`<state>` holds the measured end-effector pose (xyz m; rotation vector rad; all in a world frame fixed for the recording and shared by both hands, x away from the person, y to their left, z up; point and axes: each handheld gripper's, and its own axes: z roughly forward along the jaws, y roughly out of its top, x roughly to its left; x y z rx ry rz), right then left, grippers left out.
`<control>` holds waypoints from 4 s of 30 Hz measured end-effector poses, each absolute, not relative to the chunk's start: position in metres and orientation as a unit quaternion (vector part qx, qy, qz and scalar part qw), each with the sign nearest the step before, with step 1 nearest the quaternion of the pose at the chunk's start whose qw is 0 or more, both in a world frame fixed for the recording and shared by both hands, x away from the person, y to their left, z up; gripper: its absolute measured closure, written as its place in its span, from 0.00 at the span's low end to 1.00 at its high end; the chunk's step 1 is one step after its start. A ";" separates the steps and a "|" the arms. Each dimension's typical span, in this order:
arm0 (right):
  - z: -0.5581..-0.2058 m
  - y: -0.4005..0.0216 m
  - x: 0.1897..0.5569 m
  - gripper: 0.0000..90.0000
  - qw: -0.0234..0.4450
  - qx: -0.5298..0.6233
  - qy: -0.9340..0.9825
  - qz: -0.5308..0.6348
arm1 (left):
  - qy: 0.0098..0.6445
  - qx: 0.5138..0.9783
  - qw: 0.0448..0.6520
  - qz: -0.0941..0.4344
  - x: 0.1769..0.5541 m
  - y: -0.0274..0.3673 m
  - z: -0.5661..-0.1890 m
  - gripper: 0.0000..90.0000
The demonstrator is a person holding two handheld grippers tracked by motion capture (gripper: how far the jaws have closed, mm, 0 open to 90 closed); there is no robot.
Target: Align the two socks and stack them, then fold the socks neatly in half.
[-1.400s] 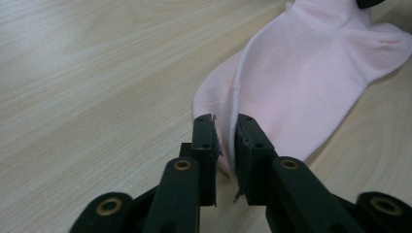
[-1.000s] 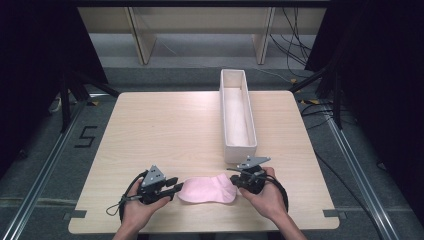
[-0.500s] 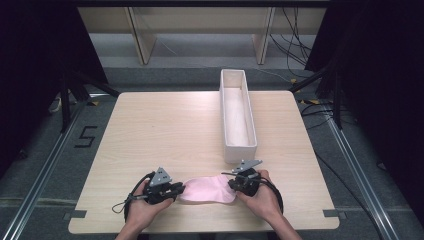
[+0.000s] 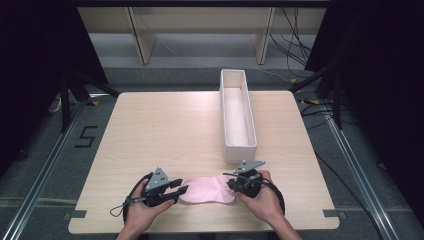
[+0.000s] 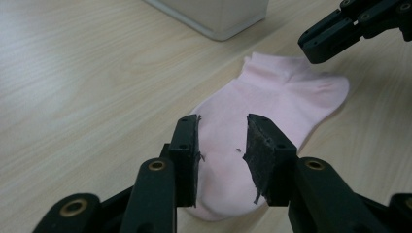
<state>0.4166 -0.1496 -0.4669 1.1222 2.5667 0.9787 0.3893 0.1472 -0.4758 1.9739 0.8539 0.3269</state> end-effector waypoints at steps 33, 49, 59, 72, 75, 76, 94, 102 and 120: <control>-0.462 -0.174 0.413 0.77 0.104 0.394 0.843 0.352 | 0.365 0.796 0.468 0.118 0.391 0.156 -0.484 0.32; -0.464 -0.181 0.415 0.70 0.099 0.409 0.831 0.362 | 0.385 0.784 0.469 0.129 0.391 0.165 -0.483 0.31; -0.465 -0.181 0.416 0.71 0.100 0.415 0.828 0.363 | 0.397 0.781 0.467 0.119 0.391 0.165 -0.488 0.32; -0.470 -0.179 0.426 0.72 0.103 0.422 0.828 0.353 | 0.419 0.788 0.440 0.101 0.404 0.159 -0.496 0.42; -0.473 -0.175 0.427 0.72 0.095 0.426 0.828 0.354 | 0.415 0.789 0.442 0.100 0.404 0.157 -0.495 0.44; -0.476 -0.175 0.427 0.72 0.101 0.421 0.827 0.358 | 0.414 0.792 0.440 0.092 0.405 0.157 -0.496 0.46; -0.488 -0.163 0.434 0.78 0.076 0.417 0.843 0.331 | 0.412 0.808 0.414 0.074 0.408 0.149 -0.508 0.67; -0.490 -0.163 0.436 0.84 0.061 0.417 0.845 0.329 | 0.413 0.810 0.410 0.070 0.408 0.147 -0.507 0.84; -0.488 -0.157 0.435 0.84 0.061 0.413 0.848 0.327 | 0.437 0.779 0.449 0.023 0.408 0.152 -0.488 0.89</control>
